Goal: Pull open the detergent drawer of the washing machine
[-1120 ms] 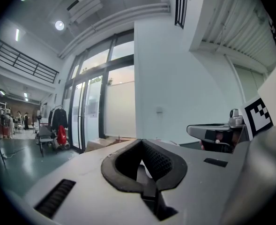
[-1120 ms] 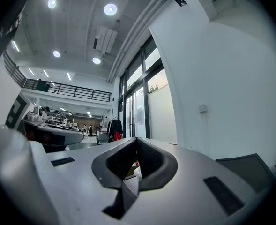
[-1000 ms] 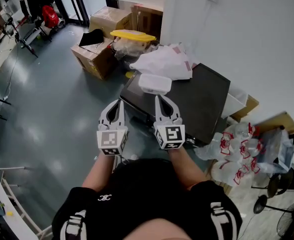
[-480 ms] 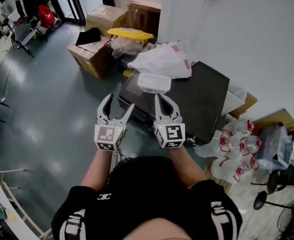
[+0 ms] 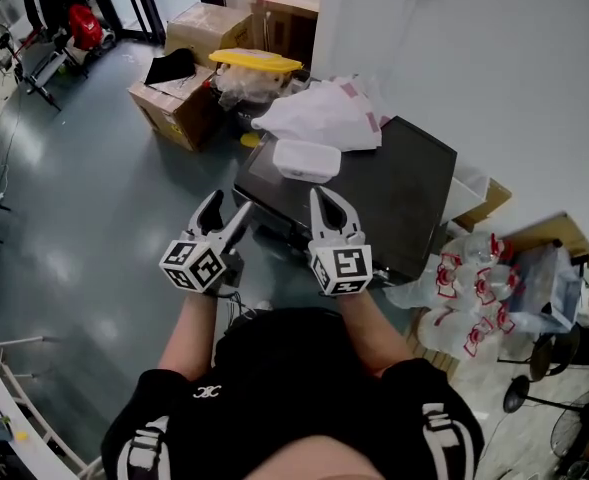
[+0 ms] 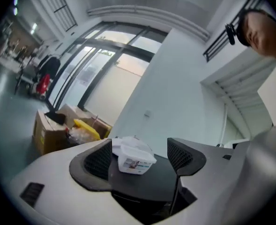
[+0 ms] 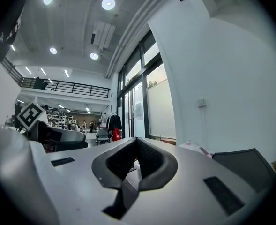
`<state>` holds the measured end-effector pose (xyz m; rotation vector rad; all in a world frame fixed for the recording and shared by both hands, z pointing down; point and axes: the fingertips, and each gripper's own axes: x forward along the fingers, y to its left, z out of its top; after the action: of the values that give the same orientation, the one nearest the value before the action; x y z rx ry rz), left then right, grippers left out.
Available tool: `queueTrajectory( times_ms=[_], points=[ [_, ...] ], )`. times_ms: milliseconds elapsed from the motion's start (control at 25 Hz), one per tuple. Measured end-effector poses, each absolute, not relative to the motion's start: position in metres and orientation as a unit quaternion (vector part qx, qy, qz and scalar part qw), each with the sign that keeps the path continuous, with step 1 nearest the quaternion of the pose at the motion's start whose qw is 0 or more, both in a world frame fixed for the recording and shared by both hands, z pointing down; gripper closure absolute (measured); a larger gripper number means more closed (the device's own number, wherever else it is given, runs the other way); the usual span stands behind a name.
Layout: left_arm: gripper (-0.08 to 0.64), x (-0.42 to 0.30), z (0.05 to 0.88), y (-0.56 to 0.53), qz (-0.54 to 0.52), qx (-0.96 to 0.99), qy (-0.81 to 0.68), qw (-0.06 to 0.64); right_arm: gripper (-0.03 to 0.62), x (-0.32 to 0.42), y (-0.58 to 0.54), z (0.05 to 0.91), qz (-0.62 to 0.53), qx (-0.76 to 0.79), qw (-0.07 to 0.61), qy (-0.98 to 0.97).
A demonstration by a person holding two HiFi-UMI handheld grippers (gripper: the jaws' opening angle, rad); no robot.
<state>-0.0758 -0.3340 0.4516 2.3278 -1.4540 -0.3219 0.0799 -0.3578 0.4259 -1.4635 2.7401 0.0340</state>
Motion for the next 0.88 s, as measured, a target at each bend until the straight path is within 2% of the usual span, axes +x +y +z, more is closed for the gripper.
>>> queueTrajectory(
  times_ms=[320,800,880],
  points=[
    [0.215,-0.084,0.494,-0.324,-0.199,0.819,-0.448,0.299,0.591,0.086,-0.353,0.439,-0.038,-0.467,0.034,0.883],
    [0.215,-0.087,0.590,-0.314,-0.276,0.745,-0.384,0.471,0.591,0.099,-0.338,0.457,-0.033,-0.498,-0.011,0.866],
    [0.215,-0.084,0.597,-0.316,-0.292,0.744,-0.362,0.480,0.591,0.101,-0.336,0.461,-0.033,-0.506,-0.018,0.862]
  ],
)
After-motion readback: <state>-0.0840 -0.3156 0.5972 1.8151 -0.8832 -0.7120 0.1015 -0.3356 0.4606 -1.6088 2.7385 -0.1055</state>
